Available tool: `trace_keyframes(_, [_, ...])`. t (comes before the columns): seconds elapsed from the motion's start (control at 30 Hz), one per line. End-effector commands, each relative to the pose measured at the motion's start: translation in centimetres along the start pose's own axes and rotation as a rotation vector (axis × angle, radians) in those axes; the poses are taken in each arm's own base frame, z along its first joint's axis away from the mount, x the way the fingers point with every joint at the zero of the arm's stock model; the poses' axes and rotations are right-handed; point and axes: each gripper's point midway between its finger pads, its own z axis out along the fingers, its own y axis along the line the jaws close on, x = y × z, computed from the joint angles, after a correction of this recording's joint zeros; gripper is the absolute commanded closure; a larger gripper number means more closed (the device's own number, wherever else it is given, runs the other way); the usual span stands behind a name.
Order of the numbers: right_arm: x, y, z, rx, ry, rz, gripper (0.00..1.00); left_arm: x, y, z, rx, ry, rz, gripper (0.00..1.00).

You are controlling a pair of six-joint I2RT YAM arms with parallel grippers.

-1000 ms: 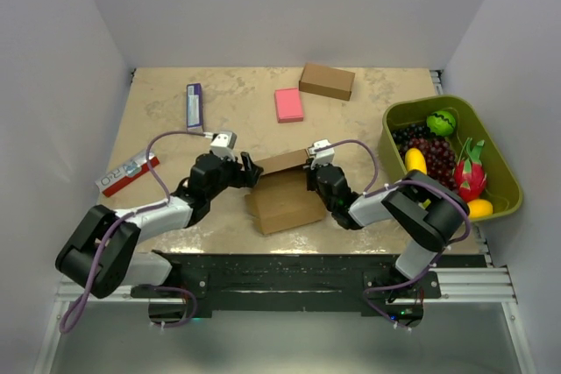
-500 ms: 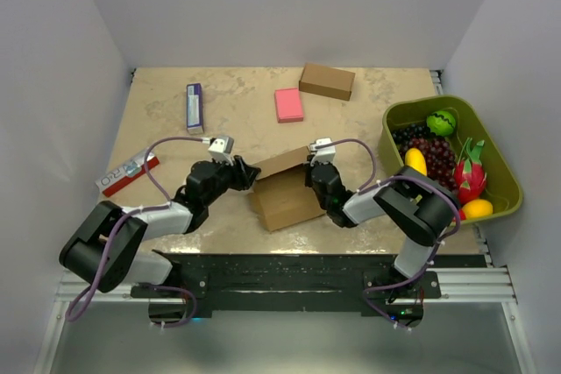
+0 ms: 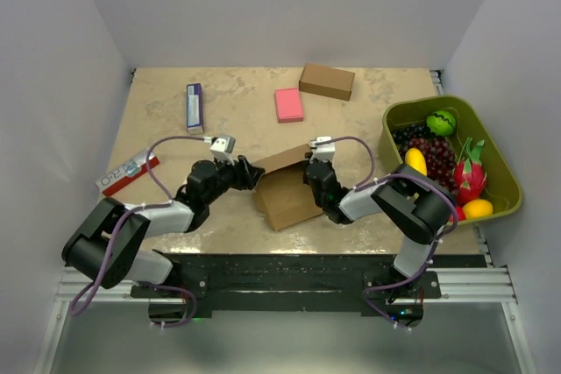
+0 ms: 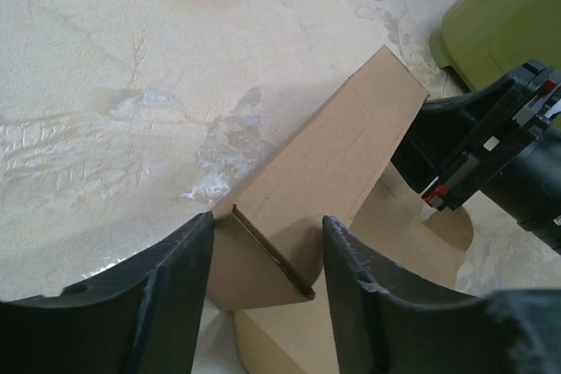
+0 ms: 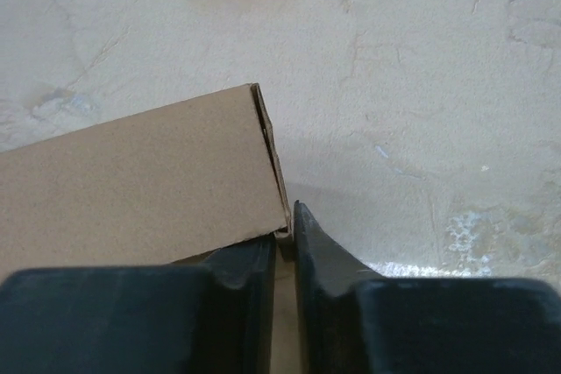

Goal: Fold the paper box

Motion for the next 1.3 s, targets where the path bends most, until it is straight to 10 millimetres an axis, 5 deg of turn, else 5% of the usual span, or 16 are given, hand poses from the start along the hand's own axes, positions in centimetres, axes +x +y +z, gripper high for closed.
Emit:
trace_keyframes(0.0, [3.1, -1.5, -1.6, 0.001, 0.133, -0.077, 0.64, -1.5, -1.7, 0.2, 0.049, 0.0, 0.011, 0.34])
trace_keyframes(0.2, [2.2, -2.2, -4.1, -0.02, 0.189, -0.066, 0.35, -4.2, -1.5, -0.3, -0.011, -0.028, 0.064, 0.21])
trace_keyframes(0.43, [-0.4, -2.3, -7.1, -0.044, 0.256, -0.03, 0.23, -7.0, -1.7, -1.2, -0.06, -0.032, 0.153, 0.19])
trace_keyframes(0.53, [-0.5, -2.8, -7.9, -0.008, 0.331, -0.025, 0.22, -7.1, -3.1, -1.3, -0.028, 0.019, 0.161, 0.19])
trace_keyframes(0.57, [-0.2, -3.2, -8.2, 0.004, 0.367, -0.033, 0.22, -8.3, -5.0, -1.1, 0.019, 0.024, 0.186, 0.19])
trace_keyframes(0.63, [0.4, -3.9, -8.8, 0.025, 0.436, -0.027, 0.22, -7.1, -5.8, -1.0, 0.016, 0.134, 0.215, 0.19])
trace_keyframes(0.67, [0.4, -4.0, -9.1, 0.026, 0.446, -0.019, 0.23, -9.2, -7.8, -0.8, 0.052, 0.12, 0.263, 0.19])
trace_keyframes(0.73, [1.2, -4.6, -10.0, 0.035, 0.487, -0.004, 0.23, -8.4, -7.6, -1.3, 0.026, 0.234, 0.305, 0.19])
trace_keyframes(0.77, [1.2, -4.8, -10.3, 0.037, 0.495, 0.009, 0.23, -11.1, -8.6, -1.2, 0.036, 0.202, 0.354, 0.18])
trace_keyframes(0.93, [1.7, -5.2, -13.0, 0.028, 0.542, 0.144, 0.23, -14.7, -8.8, -0.9, -0.013, 0.204, 0.475, 0.15])
trace_keyframes(1.07, [3.2, -2.3, -15.5, -0.103, 0.624, 0.393, 0.25, -14.1, -9.2, 0.6, 0.03, 0.192, 0.469, 0.14])
trace_keyframes(1.2, [5.0, -2.5, -17.0, -0.099, 0.617, 0.645, 0.3, -12.5, -8.5, 1.0, 0.034, 0.188, 0.467, 0.15])
trace_keyframes(1.27, [4.2, -2.5, -17.4, -0.1, 0.581, 0.768, 0.31, -11.5, -8.0, 0.9, 0.039, 0.181, 0.48, 0.15])
